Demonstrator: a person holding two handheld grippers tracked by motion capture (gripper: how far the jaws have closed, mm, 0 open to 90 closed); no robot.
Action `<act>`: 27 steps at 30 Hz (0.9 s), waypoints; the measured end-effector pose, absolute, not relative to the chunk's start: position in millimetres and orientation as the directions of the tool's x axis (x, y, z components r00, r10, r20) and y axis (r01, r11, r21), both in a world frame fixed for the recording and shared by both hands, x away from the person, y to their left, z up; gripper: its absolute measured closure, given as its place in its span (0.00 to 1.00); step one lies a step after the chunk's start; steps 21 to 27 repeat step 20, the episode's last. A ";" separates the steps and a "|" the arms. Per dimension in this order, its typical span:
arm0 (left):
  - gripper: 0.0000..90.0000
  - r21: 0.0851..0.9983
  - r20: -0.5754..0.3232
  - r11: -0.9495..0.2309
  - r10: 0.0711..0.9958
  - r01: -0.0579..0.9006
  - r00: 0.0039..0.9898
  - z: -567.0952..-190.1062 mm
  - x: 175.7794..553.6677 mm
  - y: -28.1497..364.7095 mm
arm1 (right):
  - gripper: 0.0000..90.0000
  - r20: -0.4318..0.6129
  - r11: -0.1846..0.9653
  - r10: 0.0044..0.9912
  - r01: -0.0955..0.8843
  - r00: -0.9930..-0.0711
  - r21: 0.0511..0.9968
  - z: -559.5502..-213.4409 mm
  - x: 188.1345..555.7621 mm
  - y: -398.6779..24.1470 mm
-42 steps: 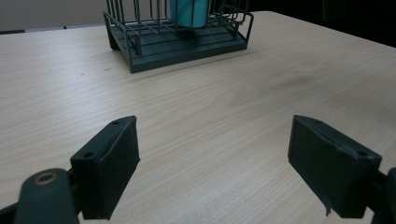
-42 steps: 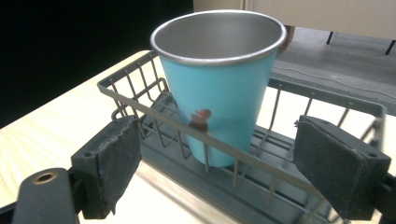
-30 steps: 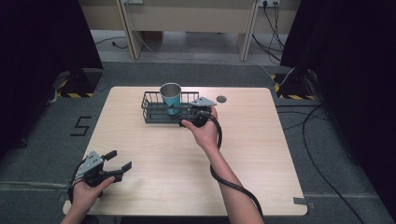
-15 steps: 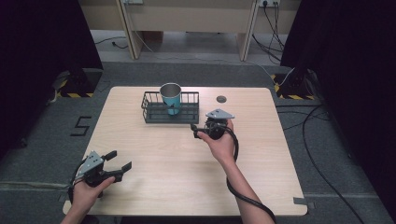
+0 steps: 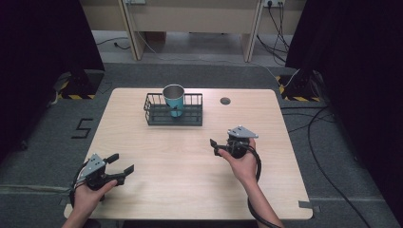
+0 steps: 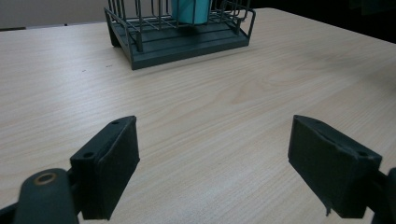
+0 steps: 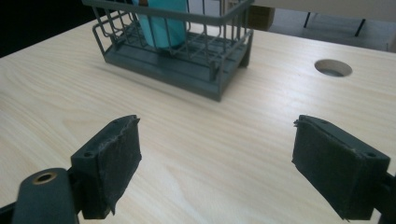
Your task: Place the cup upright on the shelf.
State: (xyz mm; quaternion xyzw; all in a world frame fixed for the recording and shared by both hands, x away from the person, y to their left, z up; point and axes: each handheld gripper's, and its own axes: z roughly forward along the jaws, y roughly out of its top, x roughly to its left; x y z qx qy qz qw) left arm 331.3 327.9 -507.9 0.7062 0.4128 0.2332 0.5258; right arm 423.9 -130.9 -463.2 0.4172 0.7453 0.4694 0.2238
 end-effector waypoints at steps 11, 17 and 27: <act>0.17 0.933 -0.103 -0.110 0.830 0.342 0.548 -508.6 331.7 328.2 | 0.18 0.063 0.182 0.847 0.398 -0.529 0.899 -485.2 387.1 -160.6; 0.17 0.933 -0.101 -0.112 0.831 0.342 0.547 -508.7 331.6 327.8 | 0.20 0.081 0.156 0.854 0.403 -0.514 0.902 -494.6 372.6 -170.5; 0.17 0.933 -0.099 -0.113 0.830 0.340 0.549 -508.6 331.6 327.6 | 0.21 0.086 0.153 0.856 0.409 -0.510 0.900 -494.2 371.3 -171.3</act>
